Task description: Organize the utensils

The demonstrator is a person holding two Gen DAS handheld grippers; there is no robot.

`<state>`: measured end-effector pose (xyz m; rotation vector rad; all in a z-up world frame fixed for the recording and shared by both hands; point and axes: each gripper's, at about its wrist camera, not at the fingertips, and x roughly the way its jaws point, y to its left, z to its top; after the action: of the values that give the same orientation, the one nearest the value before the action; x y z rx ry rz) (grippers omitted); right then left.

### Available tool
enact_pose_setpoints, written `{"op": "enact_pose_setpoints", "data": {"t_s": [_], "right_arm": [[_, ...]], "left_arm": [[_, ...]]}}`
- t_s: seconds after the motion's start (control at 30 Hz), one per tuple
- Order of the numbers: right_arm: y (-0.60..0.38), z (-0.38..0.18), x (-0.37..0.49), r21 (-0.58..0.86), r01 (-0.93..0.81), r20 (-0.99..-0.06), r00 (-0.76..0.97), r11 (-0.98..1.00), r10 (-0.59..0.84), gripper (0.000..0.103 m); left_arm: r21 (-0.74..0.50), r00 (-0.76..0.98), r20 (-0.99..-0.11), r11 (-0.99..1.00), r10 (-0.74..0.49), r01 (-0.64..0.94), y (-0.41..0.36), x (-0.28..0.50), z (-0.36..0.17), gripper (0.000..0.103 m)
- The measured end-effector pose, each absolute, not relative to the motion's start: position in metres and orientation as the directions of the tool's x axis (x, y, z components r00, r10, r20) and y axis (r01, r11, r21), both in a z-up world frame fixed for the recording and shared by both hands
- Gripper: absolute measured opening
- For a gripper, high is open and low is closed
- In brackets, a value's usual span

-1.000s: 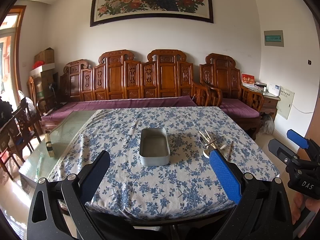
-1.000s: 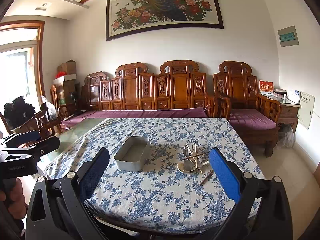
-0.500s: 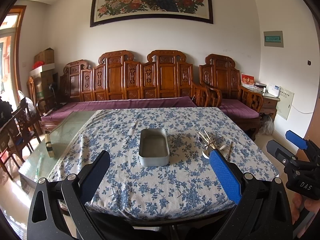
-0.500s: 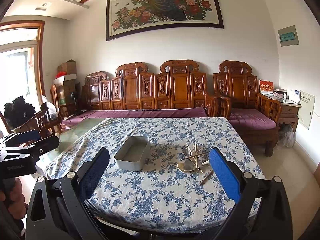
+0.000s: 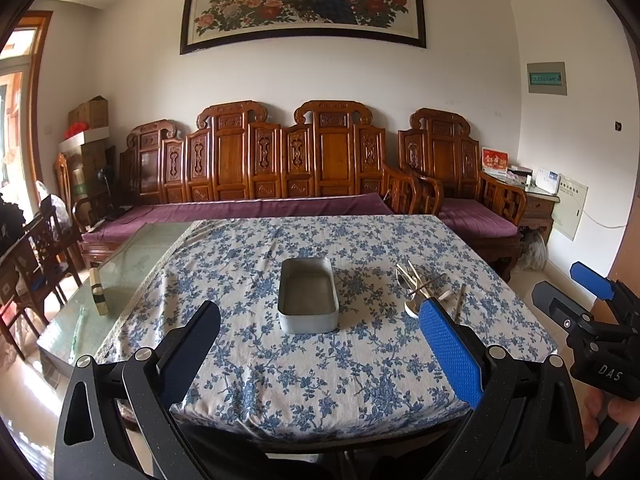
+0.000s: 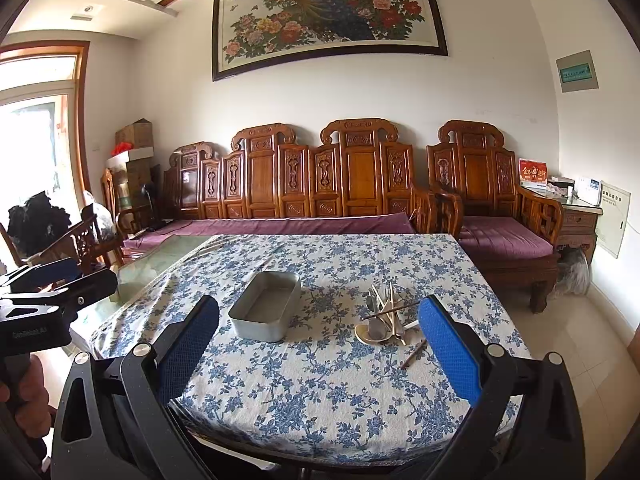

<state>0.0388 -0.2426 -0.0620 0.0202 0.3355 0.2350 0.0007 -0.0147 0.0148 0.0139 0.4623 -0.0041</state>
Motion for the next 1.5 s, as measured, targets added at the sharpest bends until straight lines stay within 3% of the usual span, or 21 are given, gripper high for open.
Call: {"op": "enact_pose_setpoints", "data": {"t_s": [0.9, 1.5], "right_arm": [[-0.245, -0.064, 0.041, 0.057, -0.224, -0.326, 0.917, 0.973, 0.231, 0.1], [-0.263, -0.089, 0.086, 0.05, -0.205, -0.403, 0.891, 0.977, 0.207, 0.097]], "left_arm": [[0.004, 0.897, -0.442, 1.0, -0.02, 0.024, -0.018, -0.001, 0.02, 0.097], [0.002, 0.835, -0.548, 0.998, -0.05, 0.061, -0.009, 0.052, -0.021, 0.096]]}}
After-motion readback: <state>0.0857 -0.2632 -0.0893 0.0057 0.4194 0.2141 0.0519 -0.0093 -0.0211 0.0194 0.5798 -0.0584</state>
